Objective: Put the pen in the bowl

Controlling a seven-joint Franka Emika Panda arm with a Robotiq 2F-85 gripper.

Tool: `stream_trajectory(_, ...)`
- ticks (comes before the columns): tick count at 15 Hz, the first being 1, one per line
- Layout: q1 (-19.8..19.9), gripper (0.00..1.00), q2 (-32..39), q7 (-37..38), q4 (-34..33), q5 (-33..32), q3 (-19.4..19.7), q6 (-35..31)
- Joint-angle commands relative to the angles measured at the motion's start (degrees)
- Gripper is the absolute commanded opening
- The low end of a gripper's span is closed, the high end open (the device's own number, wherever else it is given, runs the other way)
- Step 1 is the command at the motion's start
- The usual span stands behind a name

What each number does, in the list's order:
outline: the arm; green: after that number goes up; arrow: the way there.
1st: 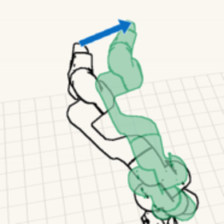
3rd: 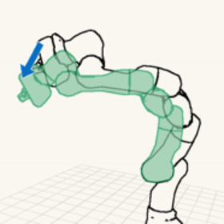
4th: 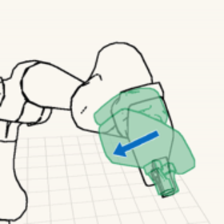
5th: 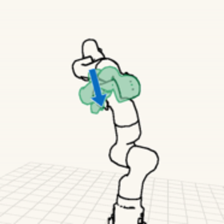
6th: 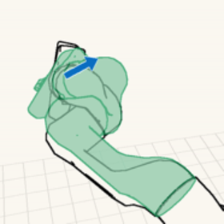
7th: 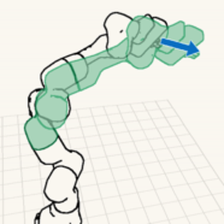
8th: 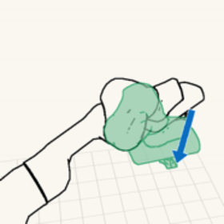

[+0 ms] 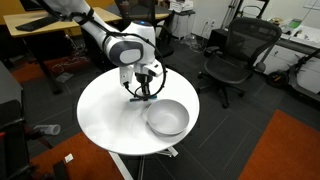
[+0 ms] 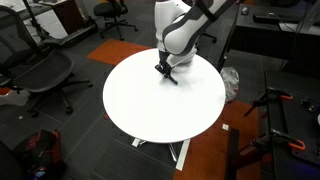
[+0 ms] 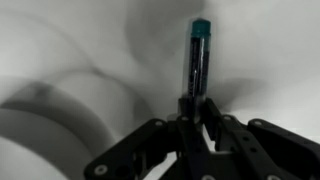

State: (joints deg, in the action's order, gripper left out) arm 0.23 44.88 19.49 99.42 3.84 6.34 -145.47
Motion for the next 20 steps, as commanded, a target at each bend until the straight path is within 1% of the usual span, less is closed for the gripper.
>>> stream_trajectory(1, -0.5, 0.05, -1.2, 1.3, -0.3, 0.9, 0.8, 0.5)
stream_trajectory(8, 0.5, 0.05, -9.9, -0.3, 1.0, 0.7, 1.2, 1.3)
stream_trajectory(13, 1.6, 0.05, -14.4, 0.7, -0.1, 0.2, 2.8, 1.2)
stream_trajectory(17, 3.3, 0.05, -15.1, 0.7, -1.6, 0.2, 4.0, 1.9)
stream_trajectory(20, 5.0, 0.05, -14.0, 0.4, -2.7, 0.5, 4.3, 2.9)
